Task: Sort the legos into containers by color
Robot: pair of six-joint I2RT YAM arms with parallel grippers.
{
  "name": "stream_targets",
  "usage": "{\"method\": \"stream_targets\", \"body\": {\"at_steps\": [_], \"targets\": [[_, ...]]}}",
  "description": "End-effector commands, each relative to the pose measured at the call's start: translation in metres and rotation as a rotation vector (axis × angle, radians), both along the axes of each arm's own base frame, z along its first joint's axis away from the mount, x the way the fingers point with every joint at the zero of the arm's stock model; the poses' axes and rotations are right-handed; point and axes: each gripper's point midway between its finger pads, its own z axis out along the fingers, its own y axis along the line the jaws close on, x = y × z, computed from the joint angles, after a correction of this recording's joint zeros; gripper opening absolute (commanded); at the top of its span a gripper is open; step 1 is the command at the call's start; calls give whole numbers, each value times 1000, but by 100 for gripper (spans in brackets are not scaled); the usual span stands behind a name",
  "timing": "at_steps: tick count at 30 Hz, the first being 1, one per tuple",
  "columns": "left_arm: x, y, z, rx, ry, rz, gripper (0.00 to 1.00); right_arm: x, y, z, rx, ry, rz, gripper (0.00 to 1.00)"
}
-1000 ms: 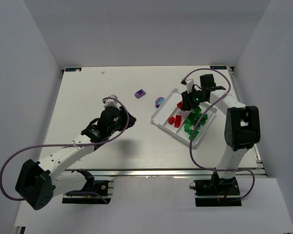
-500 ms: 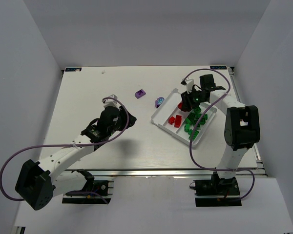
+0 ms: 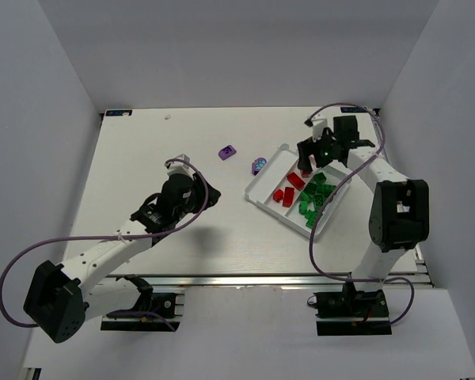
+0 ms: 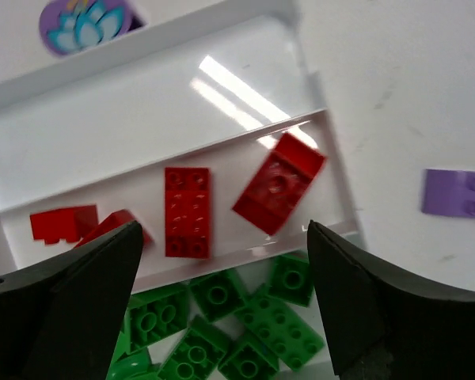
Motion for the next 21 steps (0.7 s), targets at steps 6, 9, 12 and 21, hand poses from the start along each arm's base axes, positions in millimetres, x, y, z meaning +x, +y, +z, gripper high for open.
{"method": "stream_targets", "body": {"at_steps": [6,9,12,21], "targets": [[0,2,11,-25,-32,4,56,73,-74,61,218,6,-466,89],[-1,3,11,-23,-32,7,56,87,-102,56,193,14,-727,89],[-1,3,10,-24,-28,7,56,99,-135,56,116,-14,-966,90],[1,-2,9,-26,-14,-4,56,108,-145,9,108,70,-1123,83]]}}
